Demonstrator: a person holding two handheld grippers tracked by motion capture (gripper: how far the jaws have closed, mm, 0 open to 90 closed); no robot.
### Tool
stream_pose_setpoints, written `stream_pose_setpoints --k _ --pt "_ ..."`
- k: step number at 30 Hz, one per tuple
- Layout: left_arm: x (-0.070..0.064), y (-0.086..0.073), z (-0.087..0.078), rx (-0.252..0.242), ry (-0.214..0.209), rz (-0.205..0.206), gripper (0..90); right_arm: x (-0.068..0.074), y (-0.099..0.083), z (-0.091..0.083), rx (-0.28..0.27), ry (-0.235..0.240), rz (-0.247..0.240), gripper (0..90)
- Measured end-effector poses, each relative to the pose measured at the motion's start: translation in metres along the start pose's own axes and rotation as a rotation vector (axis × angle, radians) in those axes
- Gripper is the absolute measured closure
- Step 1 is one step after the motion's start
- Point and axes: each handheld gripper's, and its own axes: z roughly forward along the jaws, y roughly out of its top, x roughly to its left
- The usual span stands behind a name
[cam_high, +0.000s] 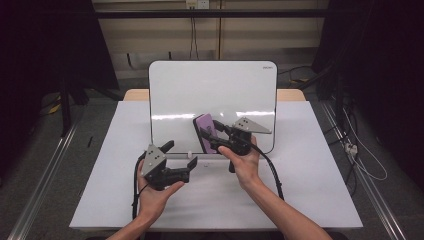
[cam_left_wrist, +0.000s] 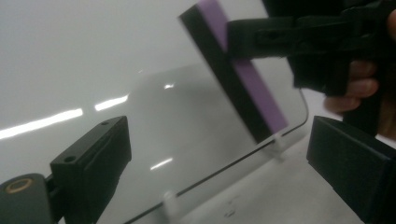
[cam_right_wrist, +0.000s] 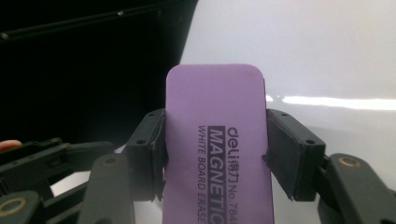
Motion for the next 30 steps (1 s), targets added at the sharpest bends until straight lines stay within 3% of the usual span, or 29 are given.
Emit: stream_pose_setpoints --k 5,11,14,17,23,30 --pt "-0.009 0.003 0.015 -0.045 -0.005 -0.012 10.0 0.003 -0.001 0.001 -0.027 0.026 0.032 42.1" --pt "-0.007 -0.001 0.029 -0.071 -0.035 -0.159 19.9 0.008 -0.001 -0.001 -0.038 0.039 0.052 42.1" --pt "-0.006 -0.002 0.030 -0.074 -0.042 -0.154 28.9 0.011 -0.002 -0.001 -0.047 0.042 0.055 42.1" --pt "-0.004 -0.003 0.030 -0.087 -0.049 -0.185 35.9 0.009 -0.004 -0.001 -0.044 0.029 0.046 42.1" --pt "-0.001 -0.004 0.030 -0.092 -0.069 -0.196 52.4 0.008 -0.009 -0.001 -0.036 0.019 0.047 42.1" --pt "-0.001 -0.003 0.031 -0.084 -0.068 -0.210 58.7 0.010 -0.009 -0.003 -0.046 0.010 0.036 42.1"
